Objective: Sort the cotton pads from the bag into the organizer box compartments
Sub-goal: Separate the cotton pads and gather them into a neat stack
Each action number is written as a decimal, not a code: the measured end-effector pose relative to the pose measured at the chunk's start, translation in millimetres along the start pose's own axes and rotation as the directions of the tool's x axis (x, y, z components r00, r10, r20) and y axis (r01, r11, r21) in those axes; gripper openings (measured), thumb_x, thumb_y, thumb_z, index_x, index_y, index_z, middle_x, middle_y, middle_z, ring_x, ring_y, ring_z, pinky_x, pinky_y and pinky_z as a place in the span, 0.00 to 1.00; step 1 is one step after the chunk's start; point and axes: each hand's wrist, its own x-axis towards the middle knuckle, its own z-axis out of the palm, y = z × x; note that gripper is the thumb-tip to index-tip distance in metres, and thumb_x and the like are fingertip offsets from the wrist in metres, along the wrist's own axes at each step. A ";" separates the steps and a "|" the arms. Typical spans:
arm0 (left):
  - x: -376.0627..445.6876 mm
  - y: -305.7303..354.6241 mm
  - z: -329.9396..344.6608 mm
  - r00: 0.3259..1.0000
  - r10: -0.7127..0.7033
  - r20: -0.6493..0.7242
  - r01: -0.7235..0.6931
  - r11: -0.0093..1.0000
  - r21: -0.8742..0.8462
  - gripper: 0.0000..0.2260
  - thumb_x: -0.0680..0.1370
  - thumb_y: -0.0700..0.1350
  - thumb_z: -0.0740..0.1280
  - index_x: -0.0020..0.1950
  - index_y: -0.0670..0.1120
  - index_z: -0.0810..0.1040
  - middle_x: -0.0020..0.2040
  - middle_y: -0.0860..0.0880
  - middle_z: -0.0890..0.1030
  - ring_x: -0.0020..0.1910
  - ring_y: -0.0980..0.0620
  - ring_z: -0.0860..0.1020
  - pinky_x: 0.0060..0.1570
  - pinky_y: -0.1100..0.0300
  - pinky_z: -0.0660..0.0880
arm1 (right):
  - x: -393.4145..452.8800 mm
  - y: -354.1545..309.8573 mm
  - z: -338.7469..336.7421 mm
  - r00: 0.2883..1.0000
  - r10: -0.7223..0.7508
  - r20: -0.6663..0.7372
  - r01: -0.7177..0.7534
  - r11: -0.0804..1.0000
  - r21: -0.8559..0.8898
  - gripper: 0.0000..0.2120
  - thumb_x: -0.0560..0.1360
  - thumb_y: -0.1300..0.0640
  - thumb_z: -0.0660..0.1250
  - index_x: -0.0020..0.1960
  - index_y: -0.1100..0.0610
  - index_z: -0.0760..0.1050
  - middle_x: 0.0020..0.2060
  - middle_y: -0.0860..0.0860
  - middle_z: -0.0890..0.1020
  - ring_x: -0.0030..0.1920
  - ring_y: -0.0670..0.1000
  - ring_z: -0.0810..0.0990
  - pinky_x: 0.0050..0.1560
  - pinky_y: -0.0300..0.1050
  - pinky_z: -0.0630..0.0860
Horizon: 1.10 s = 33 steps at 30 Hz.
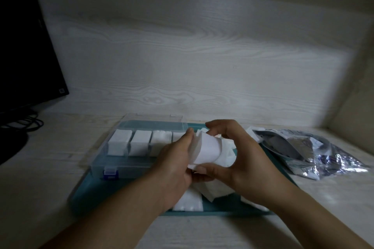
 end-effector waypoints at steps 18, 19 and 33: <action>2.0 2.4 -3.2 0.996 0.068 0.049 -0.071 0.995 0.067 0.15 0.81 0.49 0.62 0.61 0.40 0.79 0.47 0.38 0.80 0.34 0.46 0.76 0.32 0.53 0.77 | 11.5 4.7 -6.6 0.945 0.308 -0.112 -0.212 0.835 0.508 0.02 0.75 0.64 0.69 0.45 0.60 0.80 0.35 0.51 0.83 0.33 0.44 0.77 0.35 0.34 0.74; 2.2 2.7 -3.9 0.996 0.058 0.068 -0.063 0.995 0.072 0.15 0.81 0.49 0.62 0.61 0.40 0.79 0.47 0.37 0.80 0.34 0.45 0.77 0.34 0.52 0.77 | 12.1 5.7 -7.8 0.947 0.306 -0.103 -0.213 0.832 0.513 0.02 0.75 0.64 0.69 0.45 0.60 0.80 0.35 0.51 0.83 0.33 0.45 0.77 0.35 0.35 0.73; -2.5 3.1 -3.6 0.983 0.005 0.183 -0.028 0.992 0.126 0.20 0.81 0.55 0.60 0.61 0.41 0.78 0.44 0.37 0.80 0.34 0.44 0.78 0.36 0.52 0.78 | 12.7 5.9 -10.0 0.948 0.295 -0.119 -0.194 0.832 0.521 0.10 0.77 0.68 0.66 0.47 0.57 0.83 0.36 0.50 0.84 0.35 0.45 0.78 0.37 0.37 0.74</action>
